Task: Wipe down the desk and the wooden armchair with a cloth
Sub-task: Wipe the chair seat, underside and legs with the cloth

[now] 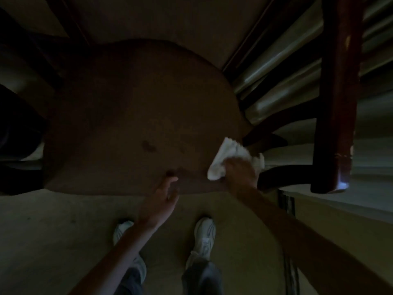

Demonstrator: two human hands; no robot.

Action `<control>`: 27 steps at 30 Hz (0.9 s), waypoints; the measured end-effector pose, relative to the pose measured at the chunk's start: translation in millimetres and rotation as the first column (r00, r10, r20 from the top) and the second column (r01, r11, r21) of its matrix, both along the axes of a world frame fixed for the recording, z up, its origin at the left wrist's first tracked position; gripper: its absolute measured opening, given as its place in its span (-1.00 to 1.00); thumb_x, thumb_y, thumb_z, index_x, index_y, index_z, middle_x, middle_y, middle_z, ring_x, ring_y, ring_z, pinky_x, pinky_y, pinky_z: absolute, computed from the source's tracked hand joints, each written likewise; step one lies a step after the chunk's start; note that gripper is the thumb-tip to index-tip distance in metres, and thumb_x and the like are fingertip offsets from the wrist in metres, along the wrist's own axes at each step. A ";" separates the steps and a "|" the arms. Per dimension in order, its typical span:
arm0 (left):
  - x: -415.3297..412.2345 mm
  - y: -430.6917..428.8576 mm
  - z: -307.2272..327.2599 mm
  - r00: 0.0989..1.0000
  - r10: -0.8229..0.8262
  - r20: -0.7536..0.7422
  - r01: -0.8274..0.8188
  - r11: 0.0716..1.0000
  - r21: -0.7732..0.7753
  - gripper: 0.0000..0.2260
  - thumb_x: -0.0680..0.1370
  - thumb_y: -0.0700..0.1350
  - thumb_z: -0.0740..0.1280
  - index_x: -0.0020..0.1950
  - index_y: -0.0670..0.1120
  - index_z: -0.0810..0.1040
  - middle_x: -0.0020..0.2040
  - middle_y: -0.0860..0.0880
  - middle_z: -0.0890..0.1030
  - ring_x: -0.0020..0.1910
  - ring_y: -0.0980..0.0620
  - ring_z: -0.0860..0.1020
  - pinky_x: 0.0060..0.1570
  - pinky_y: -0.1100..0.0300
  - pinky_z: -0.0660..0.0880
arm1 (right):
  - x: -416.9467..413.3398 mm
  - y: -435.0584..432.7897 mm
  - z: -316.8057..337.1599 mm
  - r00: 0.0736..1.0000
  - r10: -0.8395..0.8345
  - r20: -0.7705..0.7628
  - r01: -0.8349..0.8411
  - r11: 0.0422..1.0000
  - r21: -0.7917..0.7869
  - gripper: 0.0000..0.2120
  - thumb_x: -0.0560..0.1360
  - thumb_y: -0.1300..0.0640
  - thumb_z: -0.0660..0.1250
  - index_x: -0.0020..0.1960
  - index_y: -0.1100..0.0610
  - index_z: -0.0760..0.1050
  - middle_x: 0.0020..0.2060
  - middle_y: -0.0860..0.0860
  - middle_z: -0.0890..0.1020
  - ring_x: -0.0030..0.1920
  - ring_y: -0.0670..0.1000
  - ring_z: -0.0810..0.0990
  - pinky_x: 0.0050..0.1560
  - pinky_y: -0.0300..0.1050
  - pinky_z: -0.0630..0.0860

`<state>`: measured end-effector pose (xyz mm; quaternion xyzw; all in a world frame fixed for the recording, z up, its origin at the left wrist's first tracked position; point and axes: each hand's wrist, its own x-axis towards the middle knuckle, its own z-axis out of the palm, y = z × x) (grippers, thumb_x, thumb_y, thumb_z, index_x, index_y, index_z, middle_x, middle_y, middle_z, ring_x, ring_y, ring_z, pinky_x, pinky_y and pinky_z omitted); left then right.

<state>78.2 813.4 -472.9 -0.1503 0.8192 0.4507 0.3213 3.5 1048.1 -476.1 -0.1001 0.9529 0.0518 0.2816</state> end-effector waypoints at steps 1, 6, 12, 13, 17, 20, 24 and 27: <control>1.2 0.3 -2.5 1.000 -0.016 -0.025 0.016 1.000 -0.011 -0.68 0.62 0.00 0.19 0.38 0.12 0.38 0.32 0.00 0.48 0.20 0.02 0.50 0.15 0.06 0.46 | -14.4 1.5 -1.0 0.999 -0.007 -0.044 0.006 0.999 -0.032 -0.63 0.53 0.13 0.27 0.32 0.18 0.42 0.27 0.14 0.52 0.29 0.14 0.46 0.33 0.04 0.28; 12.7 0.0 -13.1 0.983 -0.066 -0.173 0.062 0.998 -0.027 -0.65 0.59 -0.07 0.26 0.38 0.07 0.40 0.42 0.03 0.34 0.38 0.00 0.32 0.32 0.12 0.32 | -43.9 15.9 -2.9 0.977 -0.082 -0.197 0.079 0.997 -0.026 -0.75 0.52 0.26 0.28 0.17 0.25 0.53 0.12 0.20 0.61 0.14 0.18 0.57 0.19 0.12 0.45; 17.6 -3.7 -16.9 0.981 -0.083 -0.175 0.081 0.997 -0.019 -0.64 0.59 -0.10 0.27 0.40 0.02 0.43 0.41 0.01 0.36 0.42 0.00 0.31 0.39 0.10 0.29 | -8.0 16.2 14.0 0.930 0.328 0.168 -0.349 0.930 0.114 -0.67 0.62 0.15 0.08 0.32 0.13 0.44 0.30 0.07 0.51 0.34 0.02 0.41 0.37 -0.07 0.18; 16.3 -2.8 -17.3 0.980 -0.080 -0.182 0.075 0.997 -0.034 -0.63 0.59 -0.11 0.27 0.40 0.01 0.43 0.42 0.01 0.36 0.42 0.00 0.31 0.39 0.11 0.28 | -6.8 15.8 18.4 0.903 0.376 0.207 -0.404 0.908 0.109 -0.67 0.61 0.14 0.09 0.32 0.13 0.44 0.30 0.07 0.50 0.34 0.03 0.39 0.37 -0.06 0.16; 12.5 1.4 -14.1 0.980 -0.096 -0.175 0.083 0.993 -0.081 -0.62 0.59 -0.08 0.26 0.42 0.02 0.42 0.43 0.03 0.34 0.41 0.02 0.31 0.38 0.08 0.30 | -25.2 10.6 23.3 0.992 0.065 0.106 -0.072 0.995 0.063 -0.65 0.61 0.09 0.15 0.34 0.18 0.44 0.29 0.14 0.51 0.32 0.11 0.44 0.34 0.00 0.27; 11.3 -1.7 -15.9 0.976 -0.143 -0.164 0.132 0.988 -0.077 -0.60 0.60 -0.06 0.24 0.45 0.04 0.38 0.45 0.06 0.30 0.41 0.03 0.32 0.35 0.07 0.33 | -64.3 10.6 8.7 0.962 -0.250 -0.105 0.252 0.968 0.004 -0.68 0.60 0.11 0.20 0.30 0.19 0.47 0.22 0.17 0.56 0.24 0.15 0.51 0.27 0.01 0.38; 9.7 -2.6 -13.3 0.982 -0.115 -0.147 0.107 0.992 -0.062 -0.59 0.60 -0.09 0.24 0.46 0.02 0.37 0.47 0.05 0.30 0.42 0.03 0.31 0.37 0.14 0.28 | 7.1 4.4 -1.7 0.988 -0.122 0.099 0.112 0.989 0.093 -0.57 0.60 0.14 0.18 0.45 0.18 0.30 0.41 0.16 0.40 0.42 0.11 0.34 0.44 -0.02 0.15; 11.8 -0.3 -8.0 0.978 -0.148 -0.144 0.136 0.986 -0.093 -0.57 0.59 -0.07 0.25 0.47 0.04 0.36 0.48 0.08 0.28 0.41 0.05 0.31 0.38 0.16 0.24 | 59.8 -10.1 11.1 0.987 0.094 0.129 -0.108 0.988 0.110 -0.63 0.51 0.19 0.23 0.31 0.10 0.43 0.22 0.07 0.55 0.24 0.10 0.48 0.27 -0.02 0.31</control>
